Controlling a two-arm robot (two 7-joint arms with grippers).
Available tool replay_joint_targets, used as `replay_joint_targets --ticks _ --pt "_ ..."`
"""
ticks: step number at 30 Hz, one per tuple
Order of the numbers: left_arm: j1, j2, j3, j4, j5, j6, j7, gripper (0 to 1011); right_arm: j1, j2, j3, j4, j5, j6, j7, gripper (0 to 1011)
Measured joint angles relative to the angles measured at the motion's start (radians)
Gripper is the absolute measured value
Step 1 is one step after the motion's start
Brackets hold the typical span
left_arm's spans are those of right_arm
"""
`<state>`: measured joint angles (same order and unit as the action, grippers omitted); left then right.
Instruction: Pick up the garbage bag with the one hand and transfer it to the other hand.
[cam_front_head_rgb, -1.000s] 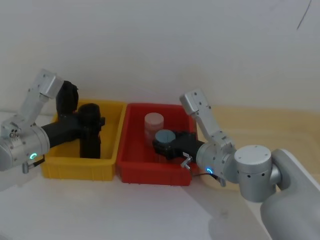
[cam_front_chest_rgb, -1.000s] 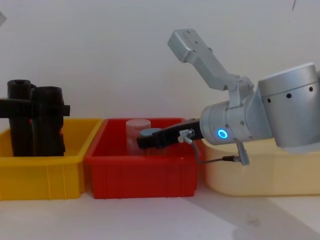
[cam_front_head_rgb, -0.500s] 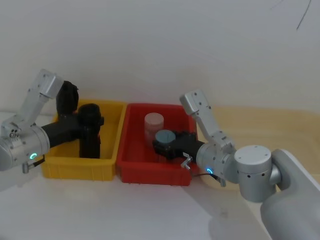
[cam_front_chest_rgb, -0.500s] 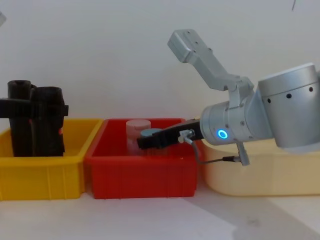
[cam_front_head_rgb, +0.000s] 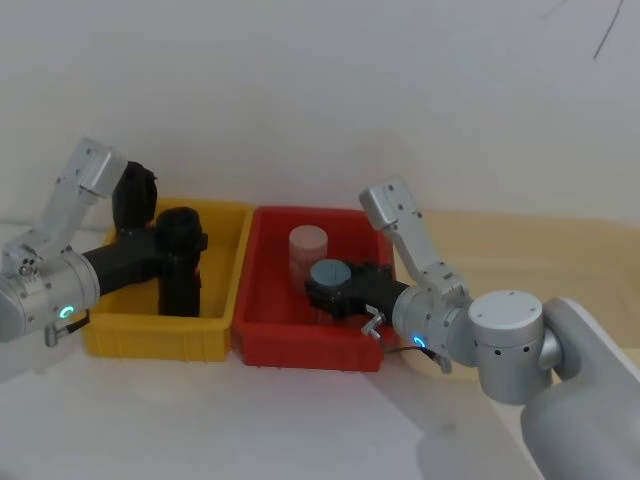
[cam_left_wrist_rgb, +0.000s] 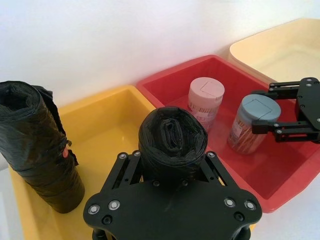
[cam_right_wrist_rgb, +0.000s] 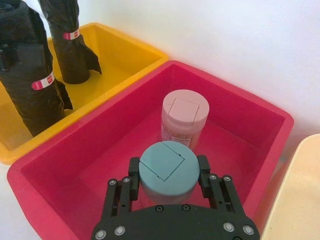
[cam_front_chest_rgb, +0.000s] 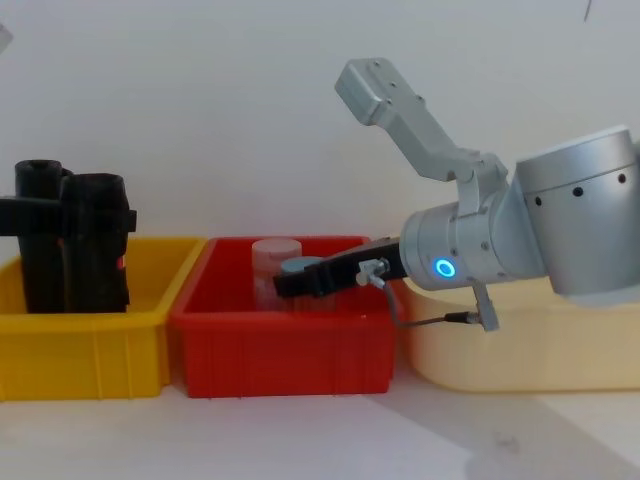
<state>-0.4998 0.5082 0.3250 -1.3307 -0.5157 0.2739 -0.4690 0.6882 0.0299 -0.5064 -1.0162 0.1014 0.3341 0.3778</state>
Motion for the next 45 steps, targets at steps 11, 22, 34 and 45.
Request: replay_joint_targets --ticks 11,22,34,45 --pt "-0.001 0.004 0.002 -0.012 0.0 0.002 0.002 348 -0.005 0.001 0.007 -0.009 0.004 -0.004 0.002 666" --pt "-0.024 0.017 0.006 -0.089 0.002 0.016 0.011 348 -0.041 0.016 0.051 -0.106 0.062 -0.011 0.025 666" --pt "-0.144 0.002 0.04 -0.13 0.019 0.011 -0.017 348 -0.091 0.047 0.143 -0.281 0.148 -0.009 0.037 666" --pt "-0.303 -0.067 0.109 0.006 0.035 -0.027 -0.099 348 -0.149 0.093 0.243 -0.439 0.192 -0.023 -0.007 666"
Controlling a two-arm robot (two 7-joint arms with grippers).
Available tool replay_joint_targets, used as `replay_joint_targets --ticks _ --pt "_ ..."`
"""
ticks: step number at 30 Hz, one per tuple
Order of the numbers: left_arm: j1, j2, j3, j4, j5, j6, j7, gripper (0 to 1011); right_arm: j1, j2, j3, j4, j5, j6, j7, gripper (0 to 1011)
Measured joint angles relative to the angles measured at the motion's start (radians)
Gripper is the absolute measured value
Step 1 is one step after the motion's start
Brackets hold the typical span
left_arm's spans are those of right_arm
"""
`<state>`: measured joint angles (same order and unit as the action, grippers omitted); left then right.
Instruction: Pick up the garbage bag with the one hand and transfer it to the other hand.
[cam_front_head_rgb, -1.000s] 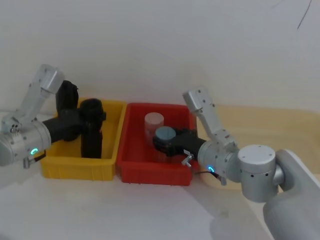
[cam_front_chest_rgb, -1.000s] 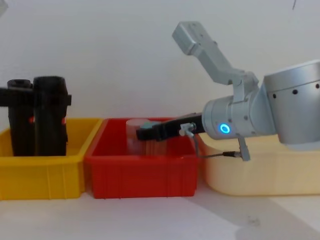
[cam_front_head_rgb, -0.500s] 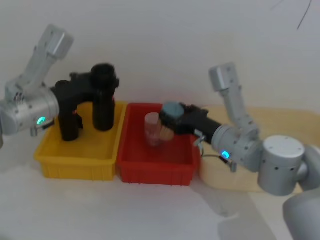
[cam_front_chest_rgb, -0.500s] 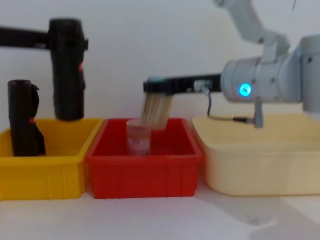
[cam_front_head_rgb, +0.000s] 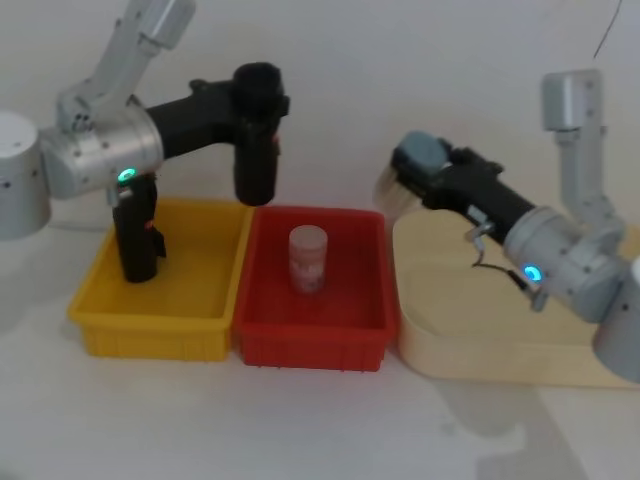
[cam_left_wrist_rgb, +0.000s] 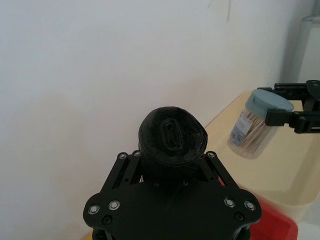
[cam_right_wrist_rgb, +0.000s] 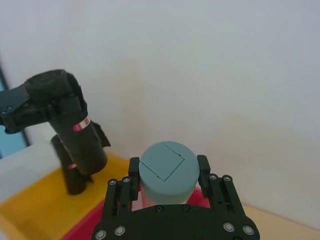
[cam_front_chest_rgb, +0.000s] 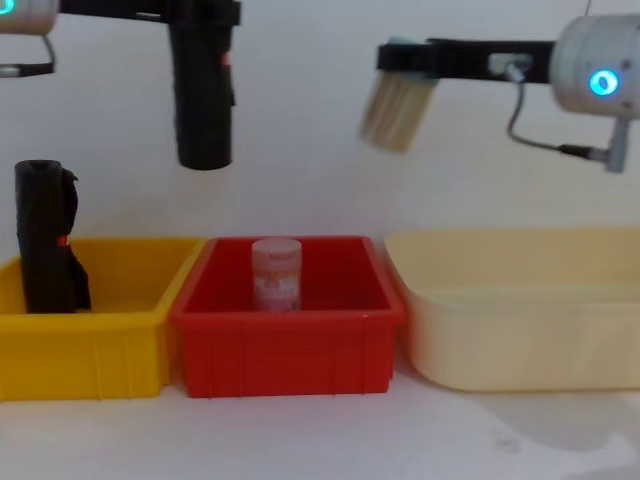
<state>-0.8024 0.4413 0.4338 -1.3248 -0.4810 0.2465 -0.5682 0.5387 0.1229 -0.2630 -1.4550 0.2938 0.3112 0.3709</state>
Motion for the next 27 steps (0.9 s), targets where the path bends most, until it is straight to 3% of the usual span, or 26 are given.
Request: replay_joint_targets --ticks 7,12,13,14,15,18,19,20,22,24,27 --pt "-0.083 -0.056 0.04 0.131 -0.002 -0.041 -0.073 348 -0.042 0.038 0.044 -0.059 -0.006 -0.015 -0.044 666" --pt "-0.182 -0.136 0.078 0.321 -0.01 -0.109 -0.17 348 -0.082 0.076 0.077 -0.085 -0.019 -0.031 -0.07 666" --pt "-0.182 -0.136 0.078 0.321 -0.01 -0.109 -0.17 348 -0.082 0.076 0.077 -0.085 -0.019 -0.031 -0.07 666" --pt "-0.232 -0.179 0.091 0.43 -0.014 -0.146 -0.211 348 -0.092 0.086 0.084 -0.089 -0.022 -0.036 -0.074 666" --pt "-0.232 -0.179 0.091 0.43 -0.014 -0.146 -0.211 348 -0.098 0.093 0.088 -0.091 -0.024 -0.038 -0.077 666" --pt "-0.326 -0.256 0.155 0.634 -0.068 -0.226 -0.287 348 -0.117 0.114 0.101 -0.098 -0.028 -0.046 -0.084 666" --pt "-0.326 -0.256 0.155 0.634 -0.068 -0.226 -0.287 348 -0.12 0.118 0.103 -0.099 -0.029 -0.048 -0.084 666" --pt "-0.37 -0.289 0.184 0.729 -0.096 -0.267 -0.324 348 -0.124 0.123 0.105 -0.1 -0.029 -0.05 -0.084 666" --pt "-0.383 -0.299 0.193 0.757 -0.104 -0.277 -0.335 348 -0.129 0.129 0.107 -0.1 -0.03 -0.052 -0.085 666" --pt "-0.43 -0.336 0.225 0.859 -0.133 -0.318 -0.372 348 -0.134 0.138 0.109 -0.1 -0.03 -0.057 -0.084 666" --pt "-0.459 -0.36 0.246 0.923 -0.149 -0.341 -0.394 348 -0.138 0.148 0.109 -0.096 -0.03 -0.061 -0.083 666"
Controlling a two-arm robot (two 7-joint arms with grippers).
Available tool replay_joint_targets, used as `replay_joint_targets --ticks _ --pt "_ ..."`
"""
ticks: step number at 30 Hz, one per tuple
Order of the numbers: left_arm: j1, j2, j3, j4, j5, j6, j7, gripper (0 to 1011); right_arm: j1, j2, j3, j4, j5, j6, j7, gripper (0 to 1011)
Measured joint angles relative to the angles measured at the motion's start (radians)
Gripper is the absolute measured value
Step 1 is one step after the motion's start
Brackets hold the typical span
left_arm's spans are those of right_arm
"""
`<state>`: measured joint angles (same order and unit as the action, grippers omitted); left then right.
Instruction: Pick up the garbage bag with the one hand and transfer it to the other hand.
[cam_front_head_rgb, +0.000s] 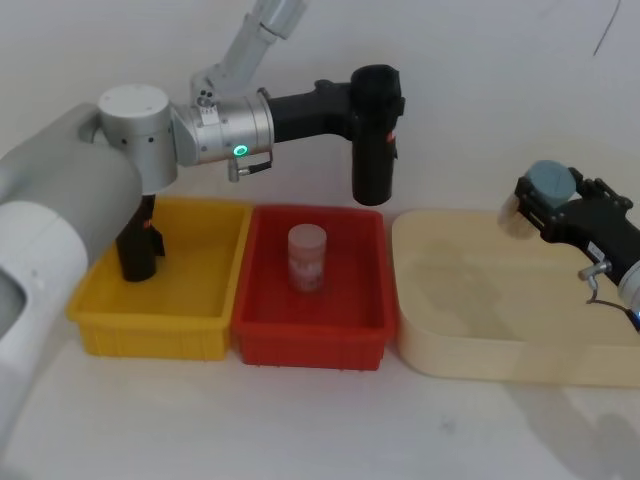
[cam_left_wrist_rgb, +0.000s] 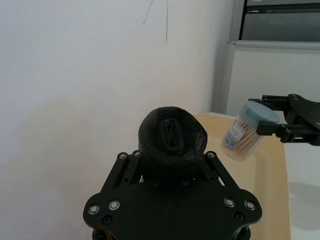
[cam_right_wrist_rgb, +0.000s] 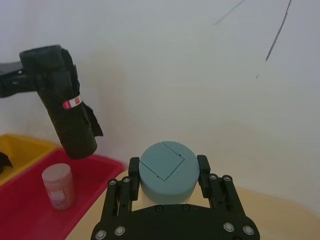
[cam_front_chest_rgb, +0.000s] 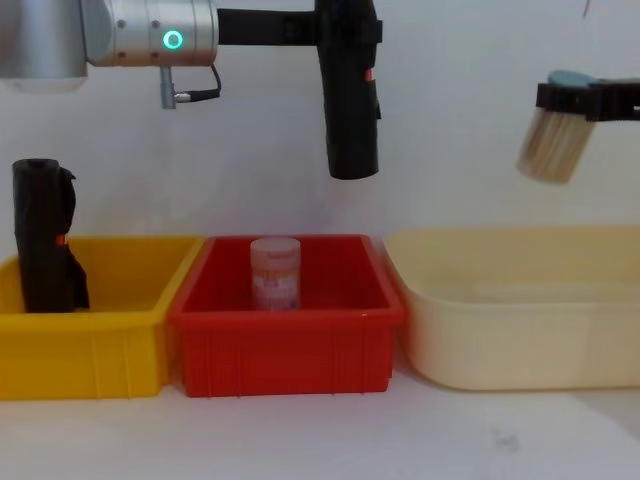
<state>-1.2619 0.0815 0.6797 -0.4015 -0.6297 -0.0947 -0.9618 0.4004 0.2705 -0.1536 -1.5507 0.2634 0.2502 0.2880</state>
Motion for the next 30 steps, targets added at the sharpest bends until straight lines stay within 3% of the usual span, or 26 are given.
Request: replay_joint_targets --ticks 4,10,13,14,16,17,23,30 --pt "-0.043 -0.034 0.029 0.092 -0.025 -0.036 -0.034 348 -0.001 0.011 -0.006 0.013 -0.004 -0.004 0.004 666" --pt "-0.081 -0.063 0.055 0.173 -0.049 -0.069 -0.065 348 0.005 0.02 -0.021 0.034 -0.011 -0.008 0.006 666" --pt "-0.093 -0.073 0.063 0.201 -0.056 -0.08 -0.075 348 0.008 0.023 -0.026 0.041 -0.014 -0.009 0.007 710" --pt "-0.096 -0.076 0.065 0.207 -0.058 -0.082 -0.077 348 0.008 0.024 -0.027 0.043 -0.015 -0.009 0.008 777" --pt "-0.104 -0.082 0.07 0.223 -0.062 -0.088 -0.083 348 0.01 0.026 -0.03 0.047 -0.016 -0.01 0.008 793" --pt "-0.106 -0.084 0.072 0.228 -0.064 -0.091 -0.085 348 0.01 0.026 -0.031 0.049 -0.016 -0.01 0.008 868" --pt "-0.119 -0.094 0.081 0.256 -0.072 -0.102 -0.095 348 0.012 0.029 -0.036 0.056 -0.019 -0.011 0.009 1001" --pt "-0.128 -0.101 0.087 0.276 -0.077 -0.11 -0.102 348 0.009 0.031 -0.04 0.054 -0.017 -0.02 0.013 1000"
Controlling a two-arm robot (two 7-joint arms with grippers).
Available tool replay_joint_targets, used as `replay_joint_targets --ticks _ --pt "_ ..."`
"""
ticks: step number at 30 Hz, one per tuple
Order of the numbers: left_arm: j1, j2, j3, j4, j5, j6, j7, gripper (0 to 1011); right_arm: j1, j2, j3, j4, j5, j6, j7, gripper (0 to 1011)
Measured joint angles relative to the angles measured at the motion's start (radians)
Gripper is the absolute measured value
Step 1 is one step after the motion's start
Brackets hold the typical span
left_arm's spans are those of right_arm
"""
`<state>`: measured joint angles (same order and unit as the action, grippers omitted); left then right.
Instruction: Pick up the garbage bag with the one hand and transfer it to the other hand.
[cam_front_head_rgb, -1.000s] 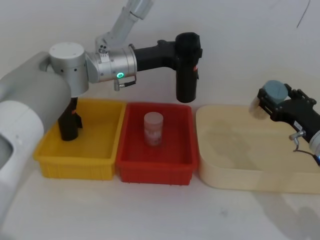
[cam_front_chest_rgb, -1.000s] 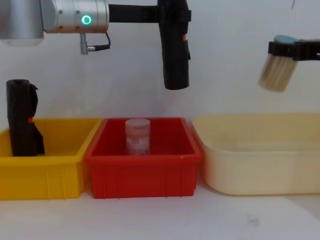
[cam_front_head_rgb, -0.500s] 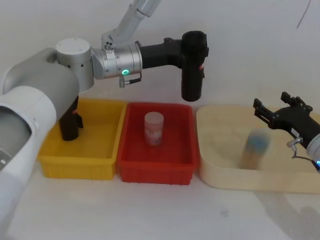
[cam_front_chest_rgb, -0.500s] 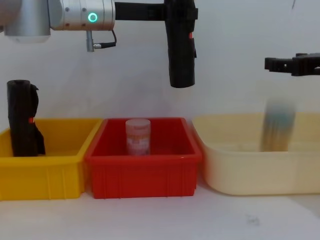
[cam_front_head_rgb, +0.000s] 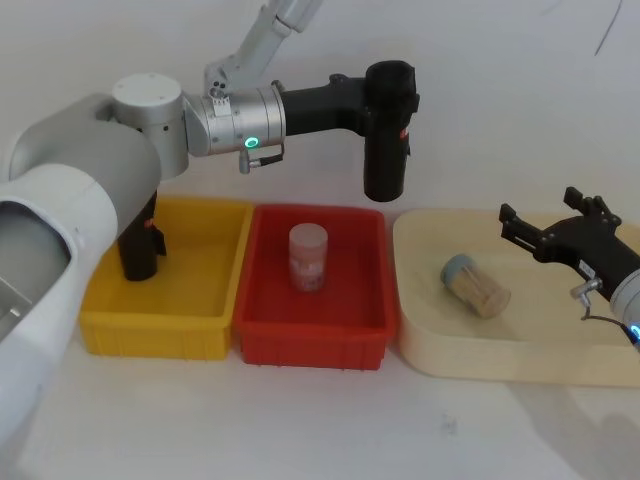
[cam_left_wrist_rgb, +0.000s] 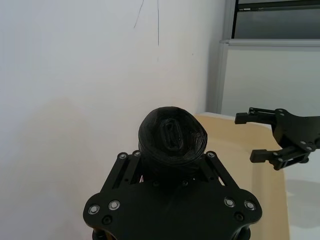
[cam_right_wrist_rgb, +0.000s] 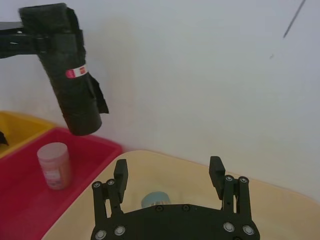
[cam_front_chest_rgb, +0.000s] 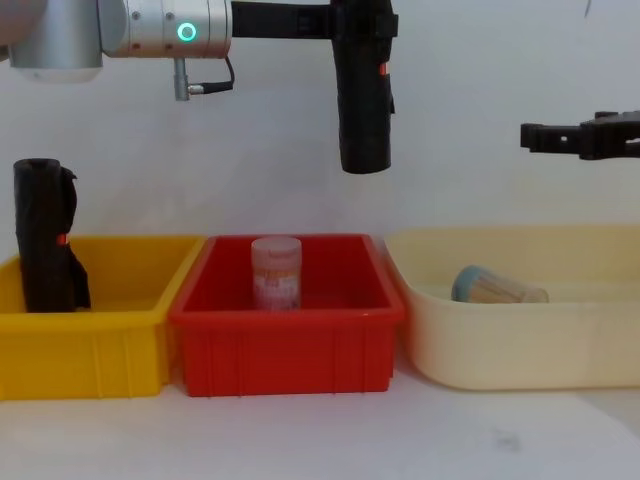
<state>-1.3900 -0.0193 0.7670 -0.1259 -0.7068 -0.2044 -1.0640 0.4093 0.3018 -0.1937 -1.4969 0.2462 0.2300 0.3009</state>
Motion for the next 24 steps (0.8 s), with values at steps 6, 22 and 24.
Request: replay_joint_targets --ticks 6,22,24 --pt "-0.005 -0.004 0.003 0.01 -0.003 -0.004 -0.004 348 -0.018 0.001 -0.003 -0.023 0.019 -0.036 0.023 1000" --pt "-0.01 -0.008 0.007 0.022 -0.006 -0.008 -0.008 348 -0.051 -0.046 -0.045 -0.084 0.073 -0.189 0.086 1000" --pt "-0.01 -0.008 0.007 0.022 -0.006 -0.008 -0.008 348 -0.051 -0.052 -0.049 -0.084 0.077 -0.199 0.087 1001"
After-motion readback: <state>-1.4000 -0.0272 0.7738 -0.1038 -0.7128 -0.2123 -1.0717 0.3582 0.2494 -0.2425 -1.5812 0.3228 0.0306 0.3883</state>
